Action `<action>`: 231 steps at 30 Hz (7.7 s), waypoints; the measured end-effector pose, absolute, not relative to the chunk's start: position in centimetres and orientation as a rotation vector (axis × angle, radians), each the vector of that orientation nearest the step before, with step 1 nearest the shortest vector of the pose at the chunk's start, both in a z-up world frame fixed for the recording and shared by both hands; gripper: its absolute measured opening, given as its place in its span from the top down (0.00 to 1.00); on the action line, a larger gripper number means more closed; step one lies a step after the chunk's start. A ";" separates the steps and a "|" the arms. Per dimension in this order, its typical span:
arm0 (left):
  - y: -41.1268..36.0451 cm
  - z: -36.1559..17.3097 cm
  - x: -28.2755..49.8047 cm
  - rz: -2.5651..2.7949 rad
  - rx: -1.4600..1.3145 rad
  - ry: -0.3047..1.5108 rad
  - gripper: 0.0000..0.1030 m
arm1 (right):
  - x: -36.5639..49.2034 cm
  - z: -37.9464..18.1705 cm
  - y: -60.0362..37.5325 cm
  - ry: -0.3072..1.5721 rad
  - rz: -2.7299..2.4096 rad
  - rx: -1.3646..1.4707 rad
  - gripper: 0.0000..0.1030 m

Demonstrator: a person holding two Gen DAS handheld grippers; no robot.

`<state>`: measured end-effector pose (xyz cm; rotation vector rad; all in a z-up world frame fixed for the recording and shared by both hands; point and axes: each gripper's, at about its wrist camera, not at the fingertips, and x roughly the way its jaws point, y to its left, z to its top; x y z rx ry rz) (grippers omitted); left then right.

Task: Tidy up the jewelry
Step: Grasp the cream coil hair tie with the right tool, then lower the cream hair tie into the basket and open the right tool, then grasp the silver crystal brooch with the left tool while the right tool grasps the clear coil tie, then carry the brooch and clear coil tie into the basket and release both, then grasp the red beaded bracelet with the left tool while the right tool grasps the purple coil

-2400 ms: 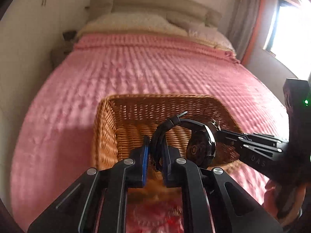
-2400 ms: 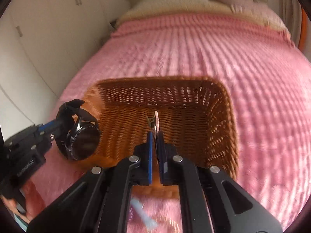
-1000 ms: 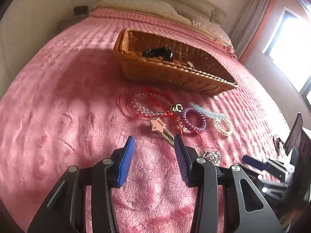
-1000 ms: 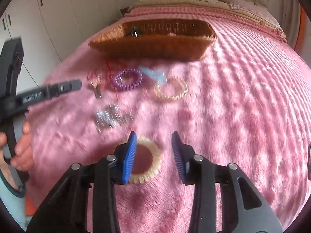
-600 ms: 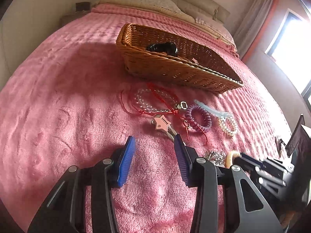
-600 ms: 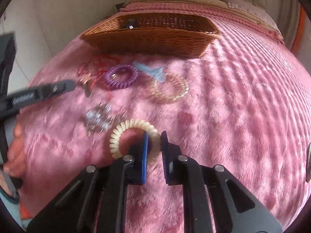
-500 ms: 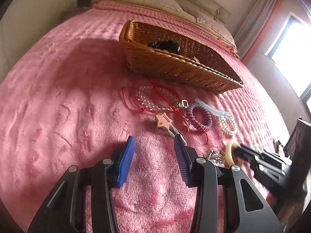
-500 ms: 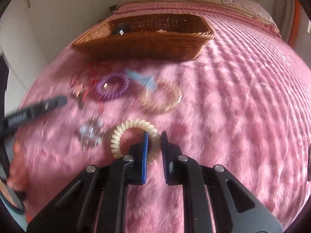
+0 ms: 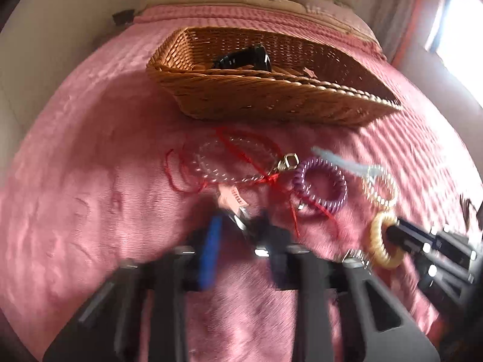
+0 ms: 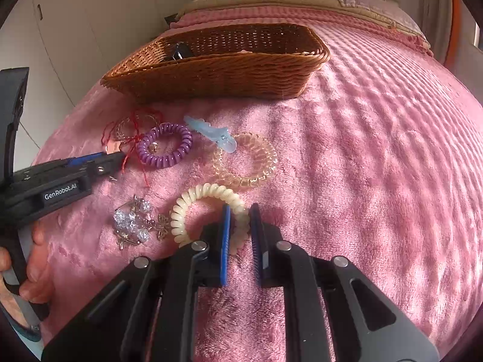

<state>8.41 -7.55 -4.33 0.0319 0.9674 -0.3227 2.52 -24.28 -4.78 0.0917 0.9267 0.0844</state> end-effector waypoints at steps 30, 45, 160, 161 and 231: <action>-3.4 -1.2 4.3 -0.482 -0.010 0.834 0.96 | 1.1 -2.8 -23.6 0.868 0.115 0.068 0.90; -8.2 7.2 13.8 -0.578 -0.058 0.699 0.96 | 13.9 6.7 -25.4 0.718 0.018 0.097 0.90; -0.6 2.1 -0.3 -0.715 -0.220 0.817 0.92 | -4.2 3.4 -25.3 0.783 0.188 0.132 0.92; -0.5 2.4 -0.4 -0.727 -0.227 0.809 0.92 | -4.3 3.8 -25.1 0.776 0.185 0.130 0.92; -2.5 -2.0 13.0 -0.511 -0.187 0.934 0.64 | 8.6 -2.5 -21.2 0.944 0.134 0.079 0.63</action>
